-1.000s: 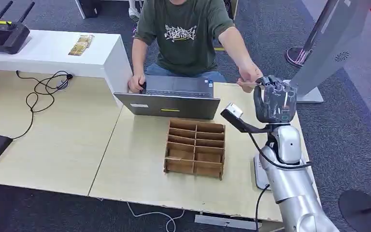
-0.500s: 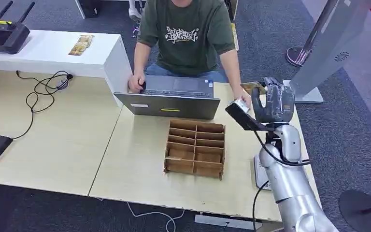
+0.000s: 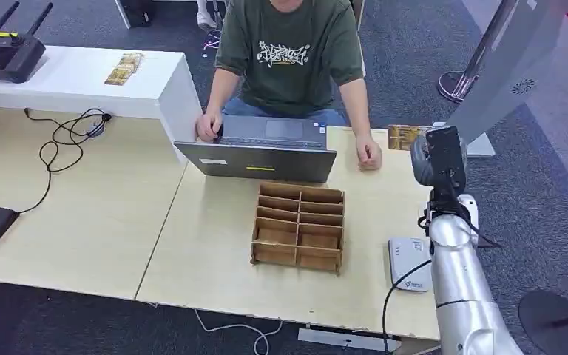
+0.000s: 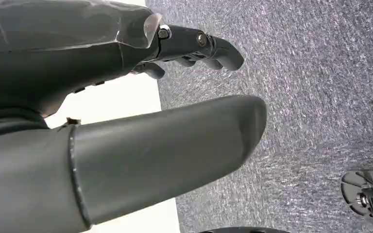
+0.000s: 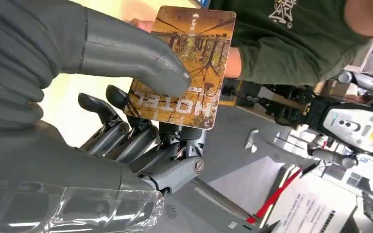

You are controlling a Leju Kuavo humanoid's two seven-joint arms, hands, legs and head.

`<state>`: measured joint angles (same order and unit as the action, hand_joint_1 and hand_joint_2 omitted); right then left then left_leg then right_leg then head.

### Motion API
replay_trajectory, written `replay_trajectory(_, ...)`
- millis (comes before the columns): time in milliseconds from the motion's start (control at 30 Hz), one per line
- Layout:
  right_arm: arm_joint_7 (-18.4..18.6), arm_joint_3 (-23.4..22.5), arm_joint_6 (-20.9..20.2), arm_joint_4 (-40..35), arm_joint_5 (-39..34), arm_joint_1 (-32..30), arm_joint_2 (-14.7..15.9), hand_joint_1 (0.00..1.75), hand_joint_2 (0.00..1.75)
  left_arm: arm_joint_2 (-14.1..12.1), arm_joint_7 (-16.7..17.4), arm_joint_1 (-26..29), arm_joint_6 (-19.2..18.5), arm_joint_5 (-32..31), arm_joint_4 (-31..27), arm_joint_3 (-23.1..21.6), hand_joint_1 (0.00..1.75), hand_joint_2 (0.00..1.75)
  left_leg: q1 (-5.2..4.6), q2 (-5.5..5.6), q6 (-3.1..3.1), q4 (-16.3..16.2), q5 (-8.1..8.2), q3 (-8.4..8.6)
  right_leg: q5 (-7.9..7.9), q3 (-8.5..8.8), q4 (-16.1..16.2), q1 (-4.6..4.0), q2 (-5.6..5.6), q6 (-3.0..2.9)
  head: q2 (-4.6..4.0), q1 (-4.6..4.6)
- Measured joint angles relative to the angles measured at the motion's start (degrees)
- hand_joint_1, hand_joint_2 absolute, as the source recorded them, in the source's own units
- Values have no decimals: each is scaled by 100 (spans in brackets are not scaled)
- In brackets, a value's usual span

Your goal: Pass the card to the sensor for recognition and then transmit it.

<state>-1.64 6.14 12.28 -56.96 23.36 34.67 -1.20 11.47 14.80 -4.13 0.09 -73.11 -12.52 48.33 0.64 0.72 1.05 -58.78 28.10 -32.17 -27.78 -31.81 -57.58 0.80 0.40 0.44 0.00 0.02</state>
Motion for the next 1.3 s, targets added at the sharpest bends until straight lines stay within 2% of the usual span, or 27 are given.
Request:
replay_trajectory(267,225,-249,33,-151,-101,-196,238,175,175,2,48,1,0,-79,4,0,0,0,-1,2,0,-1,0,-3,0,-1,1,1,-2,0,0,0)
replay_trajectory(667,219,-570,-79,-142,-242,-307,679,175,175,2,109,-1,9,-48,4,4,0,0,-1,2,-1,-2,1,-2,1,-1,1,1,-1,2,0,0)
replay_trajectory(1300,269,-1001,-68,-645,-251,-1203,828,175,175,0,57,0,9,-22,4,105,0,0,-1,1,-2,-2,1,-4,1,-2,1,1,-2,3,0,0)
